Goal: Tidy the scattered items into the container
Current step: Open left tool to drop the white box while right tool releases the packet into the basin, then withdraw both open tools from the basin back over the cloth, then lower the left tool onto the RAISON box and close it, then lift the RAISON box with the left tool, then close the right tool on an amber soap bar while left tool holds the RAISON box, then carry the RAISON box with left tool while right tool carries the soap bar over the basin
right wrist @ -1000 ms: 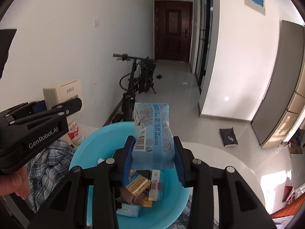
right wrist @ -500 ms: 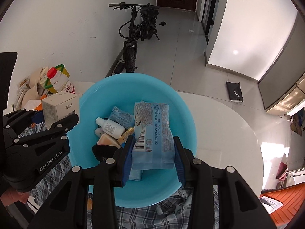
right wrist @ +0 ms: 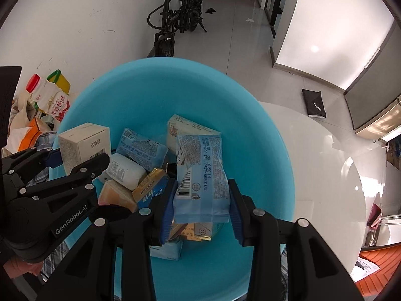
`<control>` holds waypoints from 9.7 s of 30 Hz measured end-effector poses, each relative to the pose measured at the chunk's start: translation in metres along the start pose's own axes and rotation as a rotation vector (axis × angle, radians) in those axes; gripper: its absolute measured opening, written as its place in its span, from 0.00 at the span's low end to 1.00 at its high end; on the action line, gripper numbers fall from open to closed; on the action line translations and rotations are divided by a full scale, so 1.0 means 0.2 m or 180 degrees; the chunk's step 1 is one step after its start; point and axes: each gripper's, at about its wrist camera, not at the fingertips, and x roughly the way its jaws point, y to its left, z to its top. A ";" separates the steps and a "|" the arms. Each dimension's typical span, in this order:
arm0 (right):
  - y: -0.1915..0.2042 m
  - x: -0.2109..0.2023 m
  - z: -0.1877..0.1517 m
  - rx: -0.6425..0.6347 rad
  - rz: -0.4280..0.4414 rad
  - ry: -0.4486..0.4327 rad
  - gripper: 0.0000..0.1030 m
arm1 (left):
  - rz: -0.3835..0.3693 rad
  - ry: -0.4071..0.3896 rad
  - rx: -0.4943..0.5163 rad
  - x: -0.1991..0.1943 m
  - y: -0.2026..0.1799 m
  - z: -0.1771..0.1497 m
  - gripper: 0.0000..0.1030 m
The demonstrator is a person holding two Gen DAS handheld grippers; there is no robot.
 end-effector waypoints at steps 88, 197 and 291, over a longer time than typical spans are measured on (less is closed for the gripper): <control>-0.06 -0.38 -1.16 0.0037 0.0777 -0.0708 0.76 | -0.0295 -0.0880 0.0167 -0.52 0.22 -1.21 0.94; 0.24 -0.01 -1.67 -0.1206 0.0834 -0.0320 0.78 | -0.0488 -0.0259 0.1074 -0.16 0.25 -1.60 0.62; 0.14 -0.23 -1.81 -0.1369 0.0684 -0.0732 0.59 | -0.0434 -0.0542 0.1444 -0.33 -0.10 -1.75 0.62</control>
